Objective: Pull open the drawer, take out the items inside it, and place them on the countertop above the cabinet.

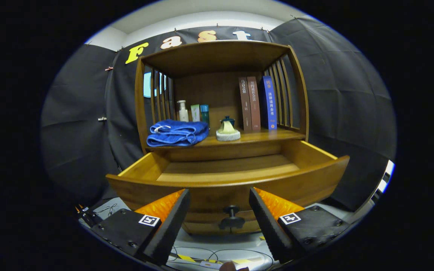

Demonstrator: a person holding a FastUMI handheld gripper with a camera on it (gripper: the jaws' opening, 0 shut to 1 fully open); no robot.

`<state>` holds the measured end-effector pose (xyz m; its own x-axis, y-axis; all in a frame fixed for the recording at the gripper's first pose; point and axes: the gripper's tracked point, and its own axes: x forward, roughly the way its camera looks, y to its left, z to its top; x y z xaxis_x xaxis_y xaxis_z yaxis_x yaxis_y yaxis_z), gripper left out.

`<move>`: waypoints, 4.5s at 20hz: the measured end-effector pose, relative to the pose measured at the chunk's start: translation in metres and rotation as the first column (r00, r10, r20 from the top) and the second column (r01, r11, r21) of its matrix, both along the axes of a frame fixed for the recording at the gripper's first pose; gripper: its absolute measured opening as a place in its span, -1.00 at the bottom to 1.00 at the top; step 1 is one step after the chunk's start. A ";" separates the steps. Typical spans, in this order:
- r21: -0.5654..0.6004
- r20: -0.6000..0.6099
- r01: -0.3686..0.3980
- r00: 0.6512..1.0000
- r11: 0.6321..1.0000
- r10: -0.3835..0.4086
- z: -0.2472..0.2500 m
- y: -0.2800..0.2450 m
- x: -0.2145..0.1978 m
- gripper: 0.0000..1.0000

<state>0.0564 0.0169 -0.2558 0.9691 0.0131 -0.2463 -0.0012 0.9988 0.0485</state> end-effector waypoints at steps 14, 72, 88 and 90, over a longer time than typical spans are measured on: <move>-0.062 0.022 0.021 1.000 0.998 -0.020 -0.053 -0.012 0.021 1.00; 0.001 0.156 -0.092 0.984 0.996 0.091 0.217 -0.039 0.006 0.98; 0.022 0.170 -0.068 0.983 0.997 0.063 0.238 -0.066 -0.010 0.97; 0.025 0.179 -0.063 0.982 0.998 0.058 0.243 -0.070 -0.011 0.97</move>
